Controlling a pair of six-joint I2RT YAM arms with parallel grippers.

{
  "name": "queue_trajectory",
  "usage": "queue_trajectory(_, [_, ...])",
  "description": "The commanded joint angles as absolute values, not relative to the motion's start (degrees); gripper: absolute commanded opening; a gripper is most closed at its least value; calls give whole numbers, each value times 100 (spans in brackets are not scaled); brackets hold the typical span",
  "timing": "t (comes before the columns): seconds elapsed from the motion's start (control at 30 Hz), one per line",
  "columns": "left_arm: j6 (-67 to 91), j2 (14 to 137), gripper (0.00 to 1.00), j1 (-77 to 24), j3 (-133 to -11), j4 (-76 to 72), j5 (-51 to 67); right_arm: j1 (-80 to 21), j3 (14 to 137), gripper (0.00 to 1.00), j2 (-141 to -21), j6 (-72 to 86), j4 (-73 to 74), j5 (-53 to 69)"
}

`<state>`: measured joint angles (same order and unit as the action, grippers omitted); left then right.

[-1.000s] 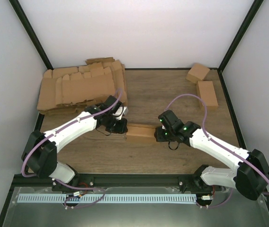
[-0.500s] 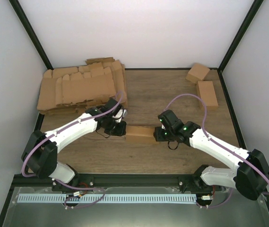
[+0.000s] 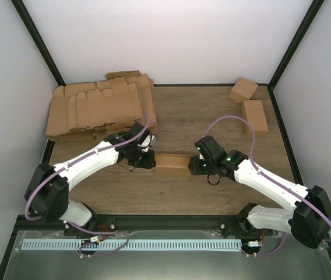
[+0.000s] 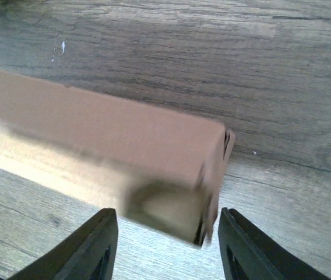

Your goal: Fold the paper box

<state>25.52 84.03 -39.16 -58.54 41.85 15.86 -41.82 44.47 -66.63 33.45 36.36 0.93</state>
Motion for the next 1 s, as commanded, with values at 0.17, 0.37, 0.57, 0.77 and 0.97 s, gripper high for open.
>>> queue_trajectory(0.17, [2672,8024,40,-3952,-5838,4026,1507,-4250,4878,62,-6190,3257,4025,233])
queue_trajectory(0.37, [2689,7645,55,-3951,-5917,4171,1468,-4254,4949,77,-5975,3270,4096,380])
queue_trajectory(0.57, [2681,7349,59,-3944,-6155,4565,1315,-4254,5180,87,-5870,3260,4253,532])
queue_trajectory(0.77, [2713,7185,75,-3641,-6252,4431,1542,-3783,5430,89,-5906,3160,4317,1071])
queue_trajectory(0.97, [2869,6815,84,-2812,-5942,3662,2465,-2718,5272,86,-5657,2950,3970,2171])
